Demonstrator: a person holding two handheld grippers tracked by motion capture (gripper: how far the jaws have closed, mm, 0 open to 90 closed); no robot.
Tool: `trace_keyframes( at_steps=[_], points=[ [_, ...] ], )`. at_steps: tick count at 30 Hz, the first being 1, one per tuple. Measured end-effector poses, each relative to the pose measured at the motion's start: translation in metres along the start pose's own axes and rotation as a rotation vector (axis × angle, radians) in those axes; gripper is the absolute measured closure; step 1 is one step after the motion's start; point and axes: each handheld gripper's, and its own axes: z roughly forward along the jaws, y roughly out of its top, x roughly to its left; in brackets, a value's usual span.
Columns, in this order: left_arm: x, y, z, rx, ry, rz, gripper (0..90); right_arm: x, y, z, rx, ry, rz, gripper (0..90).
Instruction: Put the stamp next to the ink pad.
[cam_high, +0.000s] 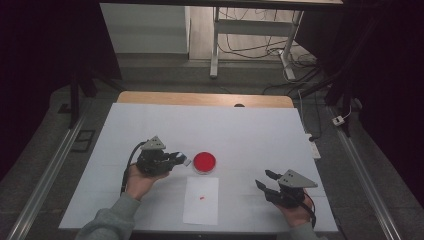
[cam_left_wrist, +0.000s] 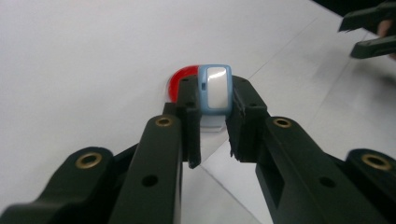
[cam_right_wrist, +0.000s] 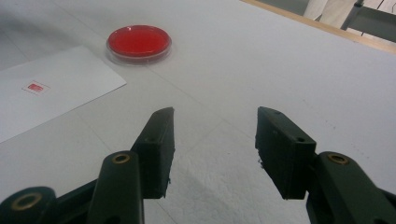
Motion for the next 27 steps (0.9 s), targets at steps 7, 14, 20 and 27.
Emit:
trace_keyframes(
  at_steps=[7, 14, 20, 27],
  points=[
    [0.004, -0.004, 0.013, 0.048, 0.037, 0.011, 75.9, 0.0, 0.0, 0.001, 0.01, -0.007, 0.0, 47.0],
    [0.007, -0.007, 0.027, 0.136, 0.079, 0.043, 75.7, 0.0, 0.0, 0.001, 0.007, -0.009, -0.001, 47.0],
    [0.009, -0.009, 0.033, 0.171, 0.097, 0.046, 75.6, 0.0, 0.0, 0.001, 0.009, -0.011, -0.003, 47.0],
    [0.009, -0.01, 0.038, 0.188, 0.101, 0.056, 75.3, 0.0, 0.0, 0.002, 0.013, -0.023, -0.003, 47.0]
  ],
)
